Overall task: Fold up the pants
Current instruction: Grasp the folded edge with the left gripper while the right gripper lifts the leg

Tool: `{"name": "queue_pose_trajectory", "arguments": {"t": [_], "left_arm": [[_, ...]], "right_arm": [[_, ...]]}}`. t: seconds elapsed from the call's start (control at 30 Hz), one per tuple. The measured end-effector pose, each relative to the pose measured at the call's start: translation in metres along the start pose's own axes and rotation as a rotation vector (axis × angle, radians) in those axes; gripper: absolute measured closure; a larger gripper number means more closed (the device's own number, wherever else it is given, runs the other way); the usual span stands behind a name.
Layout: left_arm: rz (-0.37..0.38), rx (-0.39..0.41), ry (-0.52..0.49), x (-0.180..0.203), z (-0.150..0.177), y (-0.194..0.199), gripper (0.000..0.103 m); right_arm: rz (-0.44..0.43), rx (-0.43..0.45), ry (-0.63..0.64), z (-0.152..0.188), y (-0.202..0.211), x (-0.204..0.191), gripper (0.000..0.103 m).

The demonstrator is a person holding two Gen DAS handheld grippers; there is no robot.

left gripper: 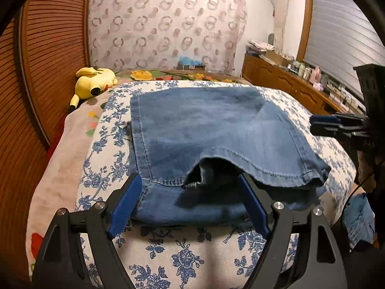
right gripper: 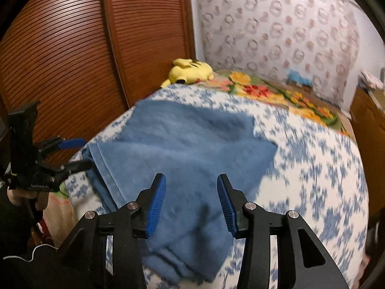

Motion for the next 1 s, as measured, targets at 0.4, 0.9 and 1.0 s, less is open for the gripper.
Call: {"name": "queue_pose_trajectory", "arguments": {"t": [0.4, 0.9, 1.0], "left_arm": [[-0.006, -0.01, -0.032, 0.001, -0.003, -0.011, 0.044], [0.048, 0.037, -0.06, 0.013, -0.014, -0.007, 0.083], [0.06, 0.035, -0.075, 0.019, -0.013, -0.005, 0.087]], "right_arm": [[-0.055, -0.085, -0.067, 0.015, -0.018, -0.032, 0.057], [-0.086, 0.008, -0.008, -0.04, -0.032, -0.017, 0.1], [-0.066, 0.076, 0.023, -0.084, -0.018, -0.014, 0.1]]}}
Point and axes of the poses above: each gripper's, at about its wrist camera, not at the fingertips, and y roughly against the way its jaws point, x to its right, z to its underside, the point moved 9 cm from there along -y, roughly the way its jaws point, and after that the axes turned 1 degree about y, right-handed, at the moved point
